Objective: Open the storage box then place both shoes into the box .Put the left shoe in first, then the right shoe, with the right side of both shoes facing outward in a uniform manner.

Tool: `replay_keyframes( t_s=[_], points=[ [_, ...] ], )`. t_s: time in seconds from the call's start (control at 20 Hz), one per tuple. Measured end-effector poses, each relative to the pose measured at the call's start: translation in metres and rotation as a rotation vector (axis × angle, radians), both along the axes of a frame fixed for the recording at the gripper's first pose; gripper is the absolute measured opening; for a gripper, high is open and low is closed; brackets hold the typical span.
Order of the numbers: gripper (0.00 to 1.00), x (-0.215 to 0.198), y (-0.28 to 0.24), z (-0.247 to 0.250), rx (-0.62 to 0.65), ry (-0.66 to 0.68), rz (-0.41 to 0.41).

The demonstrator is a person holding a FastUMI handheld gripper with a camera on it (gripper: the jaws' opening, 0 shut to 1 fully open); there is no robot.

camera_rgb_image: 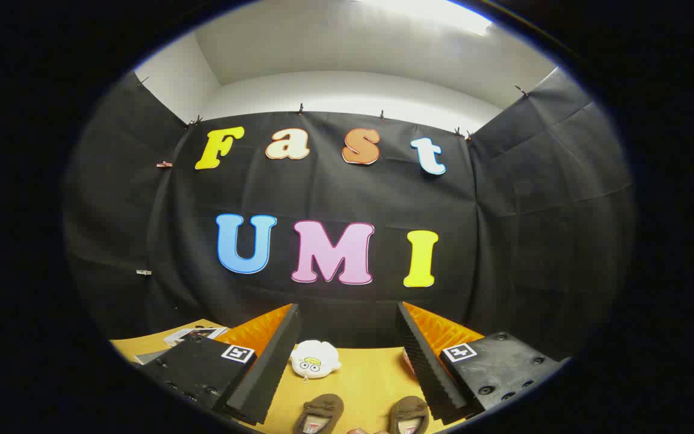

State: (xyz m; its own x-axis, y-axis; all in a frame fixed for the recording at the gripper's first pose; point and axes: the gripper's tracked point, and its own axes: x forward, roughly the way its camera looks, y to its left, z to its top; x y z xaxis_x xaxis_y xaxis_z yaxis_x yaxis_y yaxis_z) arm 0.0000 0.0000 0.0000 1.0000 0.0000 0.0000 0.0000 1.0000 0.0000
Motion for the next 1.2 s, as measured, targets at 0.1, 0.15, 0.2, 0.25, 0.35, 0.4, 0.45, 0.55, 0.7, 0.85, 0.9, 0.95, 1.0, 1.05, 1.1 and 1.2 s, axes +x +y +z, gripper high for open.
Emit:
replay_keyframes(
  t_s=[0.1,0.15,0.2,0.25,0.35,0.4,0.45,0.55,0.7,0.85,0.9,0.95,1.0,1.05,1.1,1.2],
  points=[
    [0.97,-0.001,-0.001,-0.007,0.014,0.016,0.002],
    [0.97,-0.001,-0.002,-0.010,0.018,0.029,0.003],
    [0.97,-0.002,-0.002,-0.015,0.023,0.043,0.005],
    [0.97,-0.003,-0.001,-0.019,0.026,0.057,0.015],
    [0.97,-0.003,0.002,-0.023,0.028,0.073,0.032],
    [0.97,-0.004,0.002,-0.021,0.030,0.069,0.041],
    [0.97,-0.003,0.002,-0.016,0.031,0.053,0.043],
    [0.97,-0.001,0.000,-0.007,0.030,0.021,0.043],
    [0.97,0.000,0.005,-0.012,0.039,0.028,0.055],
    [0.97,0.000,0.010,-0.020,0.045,0.058,0.060],
    [0.97,0.000,0.011,-0.021,0.045,0.063,0.062],
    [0.97,0.000,0.012,-0.022,0.043,0.066,0.062],
    [0.97,0.001,0.013,-0.024,0.040,0.071,0.066],
    [0.97,0.000,0.014,-0.027,0.037,0.079,0.068],
    [0.97,0.000,0.017,-0.030,0.036,0.087,0.071],
    [0.97,0.003,0.023,-0.039,0.033,0.119,0.084]
  ],
)
